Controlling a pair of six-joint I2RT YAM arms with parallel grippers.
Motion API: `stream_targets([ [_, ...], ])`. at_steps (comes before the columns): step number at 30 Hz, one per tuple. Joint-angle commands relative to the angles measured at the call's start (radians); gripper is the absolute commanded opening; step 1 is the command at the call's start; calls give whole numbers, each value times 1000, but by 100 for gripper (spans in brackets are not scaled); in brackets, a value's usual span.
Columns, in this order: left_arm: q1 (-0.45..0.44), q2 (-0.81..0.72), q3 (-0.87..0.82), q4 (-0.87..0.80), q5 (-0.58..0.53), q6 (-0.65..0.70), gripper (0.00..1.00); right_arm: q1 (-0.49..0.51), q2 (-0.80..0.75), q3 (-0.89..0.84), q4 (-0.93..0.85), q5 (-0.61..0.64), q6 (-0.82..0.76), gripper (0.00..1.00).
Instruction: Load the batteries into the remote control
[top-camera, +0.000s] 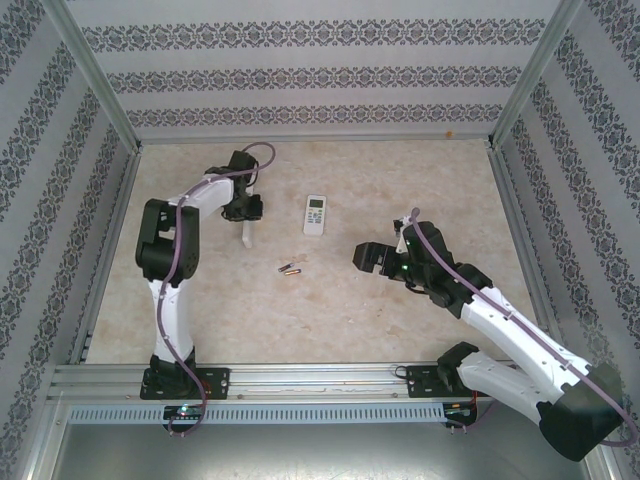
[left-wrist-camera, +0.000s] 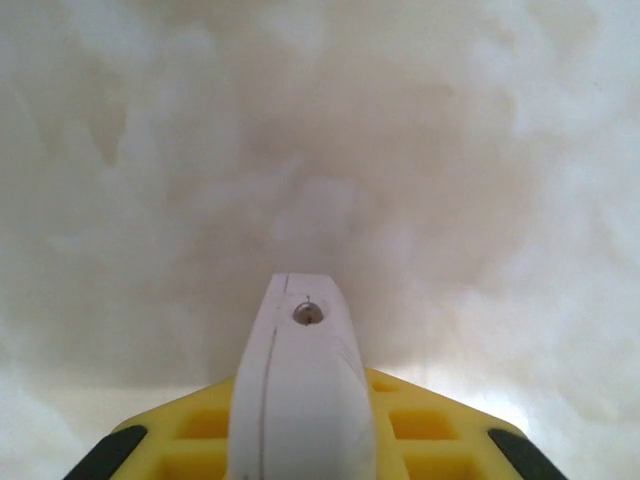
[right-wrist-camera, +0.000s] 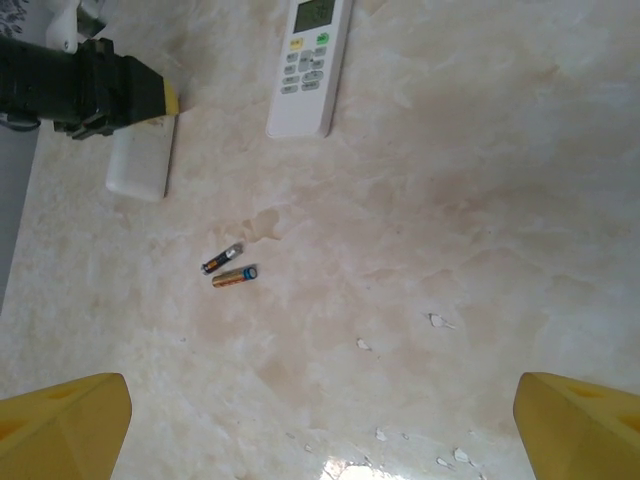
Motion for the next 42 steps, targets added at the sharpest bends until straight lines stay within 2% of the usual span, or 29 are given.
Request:
stream_targets([
  [1, 5, -171, -64, 112, 218, -94, 17, 45, 36, 74, 34, 19, -17, 98],
  [3, 4, -268, -139, 224, 336, -189, 17, 81, 75, 112, 68, 19, -24, 98],
  [5, -1, -381, -256, 439, 443, -344, 17, 108, 123, 142, 150, -21, -9, 98],
  [7, -11, -482, -374, 668, 476, -509, 17, 117, 176, 155, 266, -86, 39, 98],
  [9, -31, -572, -474, 866, 454, -631, 17, 122, 232, 166, 399, -155, 105, 98],
  [13, -80, -709, -635, 1155, 311, -803, 17, 138, 353, 189, 698, -259, 274, 98],
  [16, -109, -741, -713, 1346, 246, -912, 16, 172, 427, 237, 811, -271, 339, 98],
  [21, -130, -730, -741, 1497, 229, -1041, 16, 216, 516, 319, 905, -246, 401, 98],
  [23, -146, -730, -753, 1555, 212, -1071, 15, 218, 539, 331, 937, -215, 437, 94],
  [27, -183, -745, -779, 1610, 164, -1084, 15, 219, 555, 344, 964, -154, 477, 77],
  [29, -199, -750, -781, 1618, 158, -1080, 15, 217, 552, 346, 959, -122, 477, 61],
  [31, -208, -763, -794, 1627, 139, -1072, 15, 215, 544, 345, 949, -103, 475, 50],
  [35, -219, -815, -831, 1620, 80, -1016, 16, 212, 514, 312, 904, -43, 461, 40],
  [38, -219, -851, -832, 1600, 65, -988, 15, 206, 499, 268, 875, -7, 453, 28],
  [42, -219, -879, -812, 1567, 59, -974, 16, 196, 477, 178, 862, 38, 473, 26],
])
